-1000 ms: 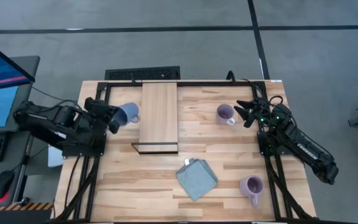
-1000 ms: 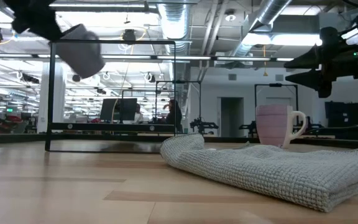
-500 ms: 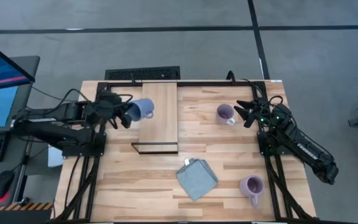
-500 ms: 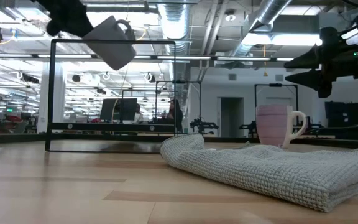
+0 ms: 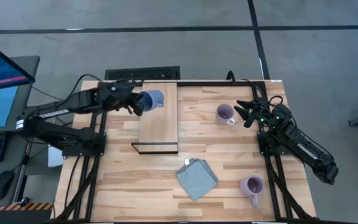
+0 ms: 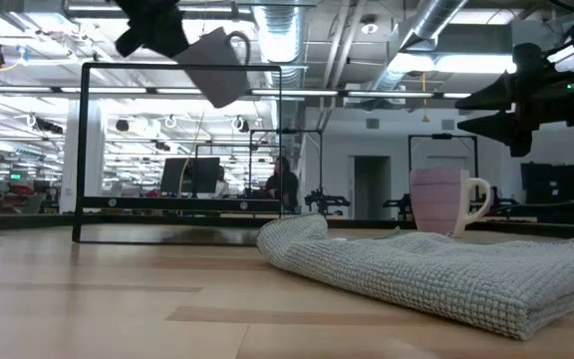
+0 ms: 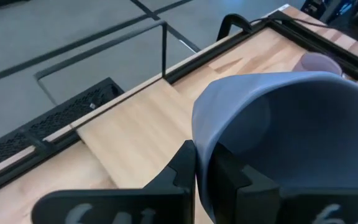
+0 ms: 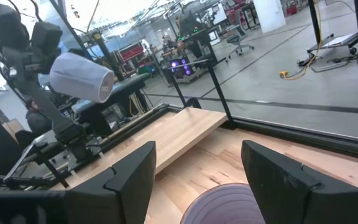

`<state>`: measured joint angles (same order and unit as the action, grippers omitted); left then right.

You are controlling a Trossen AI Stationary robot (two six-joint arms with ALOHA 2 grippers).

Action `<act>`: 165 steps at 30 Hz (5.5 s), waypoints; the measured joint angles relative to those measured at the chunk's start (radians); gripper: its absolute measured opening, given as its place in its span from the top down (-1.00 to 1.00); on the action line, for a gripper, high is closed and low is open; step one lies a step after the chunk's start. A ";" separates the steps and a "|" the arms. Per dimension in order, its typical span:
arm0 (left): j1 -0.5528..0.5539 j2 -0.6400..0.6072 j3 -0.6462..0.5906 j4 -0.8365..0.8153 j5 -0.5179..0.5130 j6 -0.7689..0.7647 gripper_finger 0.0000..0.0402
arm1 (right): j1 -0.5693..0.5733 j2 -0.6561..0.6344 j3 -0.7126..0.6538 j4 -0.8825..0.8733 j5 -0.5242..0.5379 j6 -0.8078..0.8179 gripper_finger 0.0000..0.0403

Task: Stack small to large cups/mugs on shelf
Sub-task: Put the blue cup on the shelf

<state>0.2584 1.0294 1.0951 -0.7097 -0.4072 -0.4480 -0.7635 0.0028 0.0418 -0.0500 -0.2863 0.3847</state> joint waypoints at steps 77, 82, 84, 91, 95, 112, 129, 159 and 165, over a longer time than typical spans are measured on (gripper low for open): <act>-0.141 0.580 0.360 -0.556 0.369 -0.601 0.98 | 0.004 0.019 0.000 -0.001 0.000 -0.052 -0.29; -0.156 0.580 0.360 -0.557 0.351 -0.637 0.98 | 0.004 0.019 0.000 -0.001 0.000 -0.052 -0.29; -0.161 0.580 0.357 -0.556 0.350 -0.641 0.98 | 0.004 0.019 0.000 -0.001 0.000 -0.052 -0.29; -0.167 0.580 0.317 -0.558 0.347 -0.675 0.98 | 0.004 0.019 0.000 -0.001 -0.001 -0.052 -0.29; -0.167 0.579 0.316 -0.538 0.323 -0.678 0.98 | 0.004 0.019 0.000 -0.001 -0.001 -0.052 -0.29; -0.167 0.579 0.316 -0.522 0.317 -0.723 0.98 | 0.004 0.019 0.000 -0.001 -0.004 -0.052 -0.29; -0.168 0.609 0.316 -0.514 0.340 -0.763 0.98 | 0.004 0.019 0.000 -0.001 -0.004 -0.052 -0.29; -0.168 0.606 0.243 -0.469 0.359 -0.782 0.95 | 0.004 0.019 0.000 -0.001 -0.004 -0.053 -0.29; -0.168 0.607 0.242 -0.477 0.350 -0.782 0.87 | 0.004 0.019 0.000 -0.001 -0.005 -0.053 -0.29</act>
<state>0.0902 1.6367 1.3372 -1.1865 -0.0568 -1.2304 -0.7596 0.0216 0.0418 -0.0509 -0.2909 0.3313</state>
